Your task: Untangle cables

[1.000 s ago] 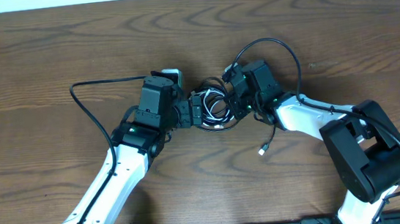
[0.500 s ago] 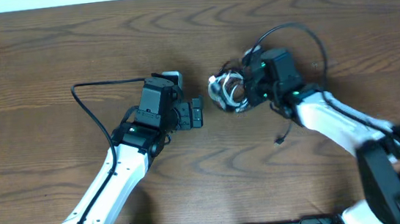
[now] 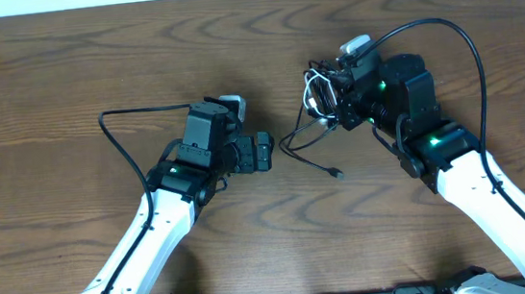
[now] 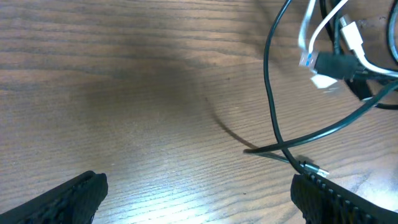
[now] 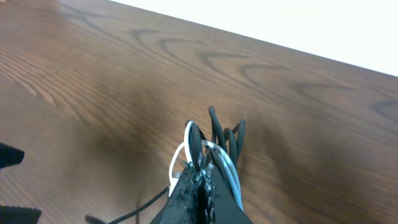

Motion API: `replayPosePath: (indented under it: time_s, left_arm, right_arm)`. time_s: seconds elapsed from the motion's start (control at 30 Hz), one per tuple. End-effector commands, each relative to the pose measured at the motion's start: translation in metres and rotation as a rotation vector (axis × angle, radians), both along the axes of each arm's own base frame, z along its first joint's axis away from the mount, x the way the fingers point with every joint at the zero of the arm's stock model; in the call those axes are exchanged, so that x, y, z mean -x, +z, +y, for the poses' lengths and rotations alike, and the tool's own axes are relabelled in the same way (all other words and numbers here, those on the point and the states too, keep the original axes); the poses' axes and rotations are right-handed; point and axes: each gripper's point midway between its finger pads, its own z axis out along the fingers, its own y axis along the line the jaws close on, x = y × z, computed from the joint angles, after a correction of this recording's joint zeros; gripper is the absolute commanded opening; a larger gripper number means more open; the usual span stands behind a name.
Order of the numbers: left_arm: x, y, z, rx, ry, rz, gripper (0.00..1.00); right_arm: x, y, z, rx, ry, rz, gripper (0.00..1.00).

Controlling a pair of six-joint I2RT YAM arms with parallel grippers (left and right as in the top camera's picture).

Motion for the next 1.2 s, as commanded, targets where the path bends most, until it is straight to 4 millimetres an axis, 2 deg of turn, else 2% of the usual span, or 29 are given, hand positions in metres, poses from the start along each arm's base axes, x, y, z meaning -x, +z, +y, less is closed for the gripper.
replayPosePath:
  time_s: [0.0, 0.07, 0.27, 0.37, 0.53, 0.7, 0.8, 0.93, 1.17]
  left_arm:
    - [-0.001, 0.003, -0.004, 0.015, -0.011, 0.003, 1.00]
    - [0.000, 0.005, -0.009, 0.040, -0.032, 0.005, 0.99]
    - [0.008, 0.019, -0.035, 0.068, -0.296, -0.100, 0.98]
    - [0.007, 0.022, -0.037, 0.039, -0.367, -0.157, 0.98]
    - [-0.002, 0.032, -0.041, -0.041, -0.486, -0.304, 0.98]
    - [-0.016, 0.049, -0.046, -0.044, -0.500, -0.420, 0.98]
    - [-0.021, 0.057, -0.049, -0.044, -0.505, -0.471, 0.98]
    - [-0.021, 0.058, -0.051, -0.100, -0.578, -0.530, 0.98]
    - [-0.022, 0.060, -0.051, -0.118, -0.597, -0.555, 0.98]
  right_arm:
    - [0.002, 0.009, 0.001, 0.002, 0.020, -0.028, 0.01]
    - [0.006, 0.010, 0.007, -0.004, 0.058, -0.028, 0.01]
    - [0.023, 0.015, 0.025, -0.052, 0.273, -0.039, 0.01]
    - [0.030, 0.022, 0.026, -0.125, 0.363, -0.027, 0.01]
    - [0.041, 0.035, 0.014, -0.246, 0.474, -0.015, 0.01]
    - [0.058, 0.047, 0.017, -0.315, 0.608, -0.029, 0.01]
    - [0.061, 0.048, 0.019, -0.324, 0.627, -0.029, 0.01]
    - [0.073, 0.055, 0.024, -0.364, 0.700, -0.030, 0.01]
    - [0.093, 0.067, 0.030, -0.427, 0.824, -0.041, 0.01]
